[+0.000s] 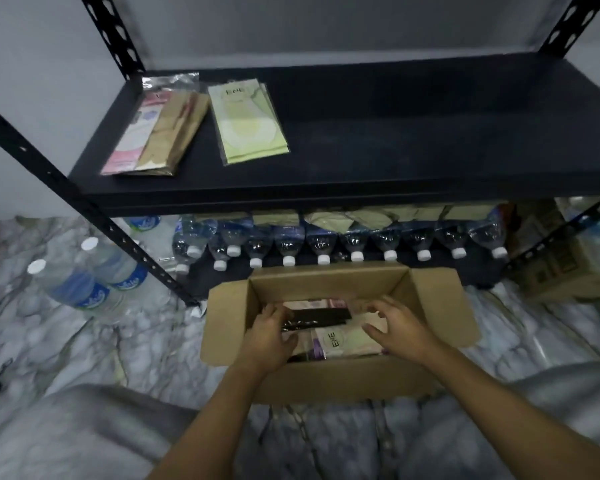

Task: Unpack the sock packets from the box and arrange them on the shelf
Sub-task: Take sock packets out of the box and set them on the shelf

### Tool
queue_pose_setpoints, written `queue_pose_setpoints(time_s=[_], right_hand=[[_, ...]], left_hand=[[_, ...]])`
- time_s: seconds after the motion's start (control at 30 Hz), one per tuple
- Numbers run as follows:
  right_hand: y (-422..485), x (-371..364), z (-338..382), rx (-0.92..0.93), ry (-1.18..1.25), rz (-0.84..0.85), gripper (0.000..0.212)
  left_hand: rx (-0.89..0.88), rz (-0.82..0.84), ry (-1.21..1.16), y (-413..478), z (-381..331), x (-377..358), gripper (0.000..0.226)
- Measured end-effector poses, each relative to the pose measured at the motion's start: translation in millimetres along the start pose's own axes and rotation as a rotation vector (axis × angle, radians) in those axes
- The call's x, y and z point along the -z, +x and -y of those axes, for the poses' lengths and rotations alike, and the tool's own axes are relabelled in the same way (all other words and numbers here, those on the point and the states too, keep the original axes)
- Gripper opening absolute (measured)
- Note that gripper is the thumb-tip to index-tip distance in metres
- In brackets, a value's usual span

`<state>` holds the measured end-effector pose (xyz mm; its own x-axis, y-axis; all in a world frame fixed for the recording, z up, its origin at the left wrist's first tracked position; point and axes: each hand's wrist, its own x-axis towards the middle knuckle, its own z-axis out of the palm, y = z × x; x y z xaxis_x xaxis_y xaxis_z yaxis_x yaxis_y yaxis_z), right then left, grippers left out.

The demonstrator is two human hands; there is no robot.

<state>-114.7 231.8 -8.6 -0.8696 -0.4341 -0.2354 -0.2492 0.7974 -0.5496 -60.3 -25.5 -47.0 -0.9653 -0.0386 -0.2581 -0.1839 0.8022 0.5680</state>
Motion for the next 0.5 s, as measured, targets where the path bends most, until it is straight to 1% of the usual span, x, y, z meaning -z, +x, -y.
queue_pose_setpoints(time_s=[0.07, 0.17, 0.33, 0.5], right_hand=[[5, -12, -20, -0.018, -0.038, 0.050, 0.033], [15, -23, -37, -0.074, -0.081, 0.115, 0.034], [33, -48, -54, -0.123, -0.109, 0.160, 0.031], [38, -59, -71, -0.168, -0.093, 0.171, 0.032]], left_hand=[[0.022, 0.075, 0.089, 10, 8, -17, 0.048], [0.061, 0.129, 0.238, 25, 9, -30, 0.045], [0.090, 0.139, 0.289, 54, 22, -57, 0.052], [0.049, 0.160, 0.462, 90, 30, -81, 0.062]])
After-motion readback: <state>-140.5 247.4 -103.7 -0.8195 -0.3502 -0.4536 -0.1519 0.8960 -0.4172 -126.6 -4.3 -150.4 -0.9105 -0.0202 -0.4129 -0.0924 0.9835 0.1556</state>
